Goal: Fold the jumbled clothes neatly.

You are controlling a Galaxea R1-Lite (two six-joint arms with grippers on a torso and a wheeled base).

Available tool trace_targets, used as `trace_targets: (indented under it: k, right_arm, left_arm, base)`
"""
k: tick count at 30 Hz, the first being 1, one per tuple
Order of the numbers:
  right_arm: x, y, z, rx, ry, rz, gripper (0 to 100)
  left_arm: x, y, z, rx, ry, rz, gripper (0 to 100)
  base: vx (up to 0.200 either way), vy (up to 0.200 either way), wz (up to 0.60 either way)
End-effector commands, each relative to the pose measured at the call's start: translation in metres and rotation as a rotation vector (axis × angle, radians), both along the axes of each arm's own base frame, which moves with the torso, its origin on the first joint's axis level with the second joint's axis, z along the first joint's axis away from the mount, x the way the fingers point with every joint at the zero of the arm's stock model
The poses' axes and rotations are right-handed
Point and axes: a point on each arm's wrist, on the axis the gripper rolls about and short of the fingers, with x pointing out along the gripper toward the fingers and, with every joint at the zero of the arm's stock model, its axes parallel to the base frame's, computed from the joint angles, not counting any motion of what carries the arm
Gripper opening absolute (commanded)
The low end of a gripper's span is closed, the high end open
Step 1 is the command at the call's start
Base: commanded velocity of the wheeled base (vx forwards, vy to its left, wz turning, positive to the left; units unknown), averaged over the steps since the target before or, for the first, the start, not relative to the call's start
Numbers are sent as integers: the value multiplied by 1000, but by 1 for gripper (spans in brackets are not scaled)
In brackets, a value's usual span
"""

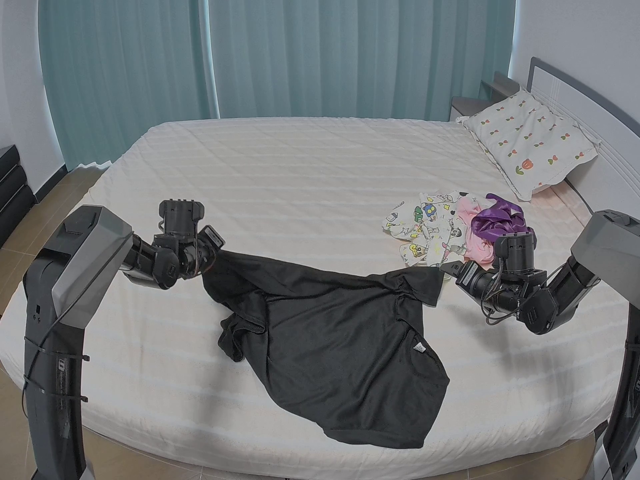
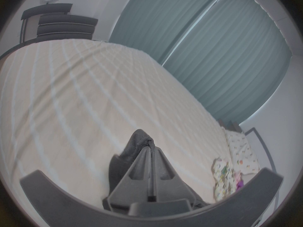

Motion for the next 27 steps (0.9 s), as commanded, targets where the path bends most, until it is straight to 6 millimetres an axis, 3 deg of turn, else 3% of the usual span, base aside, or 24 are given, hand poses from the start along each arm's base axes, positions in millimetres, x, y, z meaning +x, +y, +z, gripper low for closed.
trace_targets:
  k: [1,7,8,11,18,19,22,26,27]
  right_arm:
    - [1,2,1,8,-33,2,100]
    - [1,6,-3,9,-33,12,100]
    - [1,6,-3,10,-34,12,100]
    - [0,10,-2,20,-45,19,100]
    - [-3,16,1,42,-46,24,100]
    - [-4,16,1,42,-43,25,100]
    - [-8,18,1,40,-37,33,100]
    - [-10,18,4,42,-40,32,100]
    - [-11,17,4,43,-41,32,100]
  left_arm:
    - [27,24,5,-9,-70,61,0]
    - [49,21,-11,2,-83,76,0]
    - [54,22,-10,8,-102,94,100]
    - [63,30,-11,26,-158,145,100]
    - [62,38,-14,24,-148,159,100]
    - [57,39,-17,28,-110,159,100]
    - [35,36,-2,6,-44,101,100]
    - [-14,15,10,-64,42,-91,100]
    - [-14,15,10,-64,42,-91,100]
  base:
    - [0,0,0]
    - [0,0,0]
    - [0,0,0]
    - [0,0,0]
    - [0,0,0]
    - [0,0,0]
    - [0,0,0]
    - [0,0,0]
    - [0,0,0]
